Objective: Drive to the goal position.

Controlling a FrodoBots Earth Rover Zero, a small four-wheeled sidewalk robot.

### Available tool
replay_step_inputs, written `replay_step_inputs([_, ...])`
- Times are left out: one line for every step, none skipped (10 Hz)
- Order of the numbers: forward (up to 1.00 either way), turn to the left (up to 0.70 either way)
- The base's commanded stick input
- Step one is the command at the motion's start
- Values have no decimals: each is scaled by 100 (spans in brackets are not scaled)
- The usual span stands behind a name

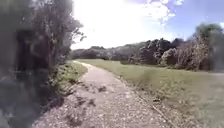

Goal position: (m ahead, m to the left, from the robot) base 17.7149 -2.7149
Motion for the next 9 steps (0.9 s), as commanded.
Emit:
replay_step_inputs([70,0])
replay_step_inputs([70,0])
replay_step_inputs([70,0])
replay_step_inputs([70,0])
replay_step_inputs([0,0])
replay_step_inputs([0,0])
replay_step_inputs([0,0])
replay_step_inputs([0,70])
replay_step_inputs([0,70])
